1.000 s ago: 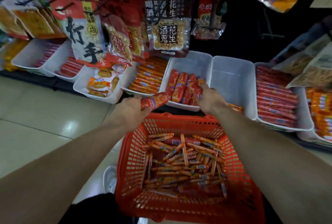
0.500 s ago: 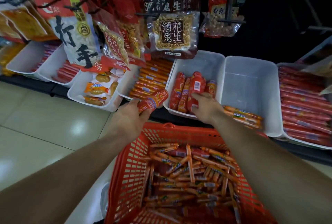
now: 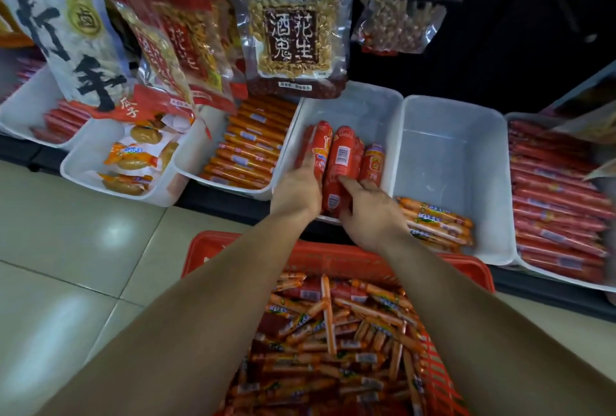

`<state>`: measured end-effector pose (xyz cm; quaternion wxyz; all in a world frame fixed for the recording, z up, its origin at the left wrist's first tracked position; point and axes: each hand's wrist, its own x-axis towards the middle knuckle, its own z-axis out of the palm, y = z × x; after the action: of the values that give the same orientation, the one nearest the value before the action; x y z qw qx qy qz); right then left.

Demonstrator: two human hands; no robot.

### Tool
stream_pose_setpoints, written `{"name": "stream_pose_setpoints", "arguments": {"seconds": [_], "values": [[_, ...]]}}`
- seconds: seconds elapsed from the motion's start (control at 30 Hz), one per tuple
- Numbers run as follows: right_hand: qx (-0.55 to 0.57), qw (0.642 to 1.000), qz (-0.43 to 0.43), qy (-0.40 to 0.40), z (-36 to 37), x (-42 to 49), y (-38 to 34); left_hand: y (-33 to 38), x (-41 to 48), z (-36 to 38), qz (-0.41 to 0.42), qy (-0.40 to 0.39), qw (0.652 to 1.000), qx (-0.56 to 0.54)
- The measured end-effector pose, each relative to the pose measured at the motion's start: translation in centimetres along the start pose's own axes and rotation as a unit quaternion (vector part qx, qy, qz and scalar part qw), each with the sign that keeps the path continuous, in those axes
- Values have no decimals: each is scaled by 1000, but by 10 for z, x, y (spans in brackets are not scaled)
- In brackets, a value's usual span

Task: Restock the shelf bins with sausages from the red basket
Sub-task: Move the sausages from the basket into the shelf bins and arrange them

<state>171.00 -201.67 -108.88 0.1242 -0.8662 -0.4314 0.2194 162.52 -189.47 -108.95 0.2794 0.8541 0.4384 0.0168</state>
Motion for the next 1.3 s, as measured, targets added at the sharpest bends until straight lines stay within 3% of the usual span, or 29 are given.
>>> {"name": "stream_pose_setpoints", "arguments": {"seconds": [0.27,0.57,0.8,1.0,1.3], "values": [[17,999,-16,-23,-11,-15,-5,-11,-27,-32,55,-40,996,50],[16,998,15,64,-49,-111,-4,-37,-153,-76,27,-75,995,56],[9,999,25,-36,-3,-181,18,-72,-227,-31,-11,-162,983,80],[-54,971,124,-197,52,-183,49,-92,-223,6,-22,-228,962,146],[-117,961,116,-223,115,-127,84,-113,-170,71,35,-284,931,227]]}}
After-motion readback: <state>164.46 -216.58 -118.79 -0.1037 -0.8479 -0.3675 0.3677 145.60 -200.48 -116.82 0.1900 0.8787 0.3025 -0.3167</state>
